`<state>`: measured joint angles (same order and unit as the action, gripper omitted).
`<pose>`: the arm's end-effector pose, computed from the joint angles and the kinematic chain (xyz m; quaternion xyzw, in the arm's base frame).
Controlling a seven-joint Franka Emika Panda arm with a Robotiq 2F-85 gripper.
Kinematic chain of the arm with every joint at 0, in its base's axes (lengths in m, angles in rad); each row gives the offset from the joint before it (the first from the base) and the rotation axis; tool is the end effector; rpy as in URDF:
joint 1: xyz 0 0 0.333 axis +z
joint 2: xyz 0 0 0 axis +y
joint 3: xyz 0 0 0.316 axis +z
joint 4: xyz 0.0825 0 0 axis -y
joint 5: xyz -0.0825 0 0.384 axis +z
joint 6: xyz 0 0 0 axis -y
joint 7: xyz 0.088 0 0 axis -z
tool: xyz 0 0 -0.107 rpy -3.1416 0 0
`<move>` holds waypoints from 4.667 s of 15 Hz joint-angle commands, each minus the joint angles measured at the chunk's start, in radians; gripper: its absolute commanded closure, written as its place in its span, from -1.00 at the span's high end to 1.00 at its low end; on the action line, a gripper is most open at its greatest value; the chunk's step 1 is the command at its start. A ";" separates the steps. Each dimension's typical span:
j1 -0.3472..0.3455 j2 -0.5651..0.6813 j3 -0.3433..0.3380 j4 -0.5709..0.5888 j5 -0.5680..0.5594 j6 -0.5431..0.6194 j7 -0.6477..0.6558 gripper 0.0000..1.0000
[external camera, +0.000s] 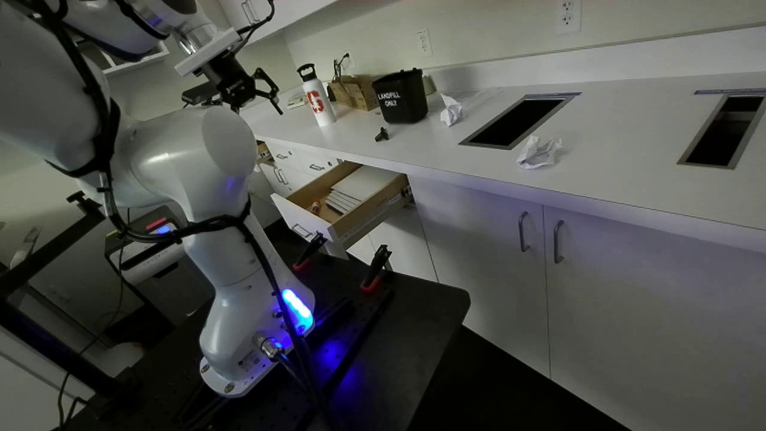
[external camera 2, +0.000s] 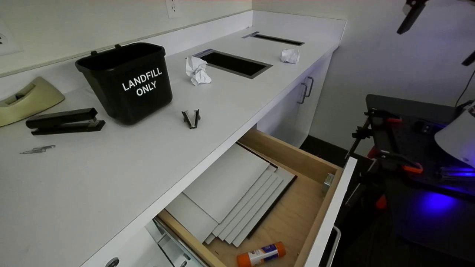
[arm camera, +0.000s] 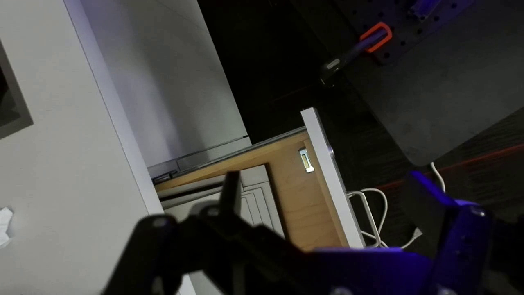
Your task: Close the drawer
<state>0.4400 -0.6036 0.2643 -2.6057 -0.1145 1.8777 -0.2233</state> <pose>0.2711 0.2179 0.4322 0.8877 0.4367 -0.0424 0.1396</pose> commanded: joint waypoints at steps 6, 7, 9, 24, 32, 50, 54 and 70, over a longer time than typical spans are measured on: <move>0.129 0.203 0.112 0.020 -0.017 0.256 -0.176 1.00; 0.142 0.232 0.123 0.016 -0.027 0.304 -0.193 1.00; 0.159 0.288 0.138 0.005 -0.055 0.398 -0.238 1.00; 0.183 0.421 0.158 -0.045 -0.187 0.572 -0.423 1.00; 0.127 0.618 0.156 -0.142 -0.654 0.944 -0.451 0.13; 0.062 0.932 0.106 0.038 -1.290 0.918 -0.411 -0.99; 0.025 1.003 0.094 0.075 -1.403 0.899 -0.392 -0.99; -0.006 1.115 0.066 0.156 -1.717 0.531 -0.219 -0.99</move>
<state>0.4554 0.4985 0.3477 -2.4649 -1.7877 2.4847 -0.4632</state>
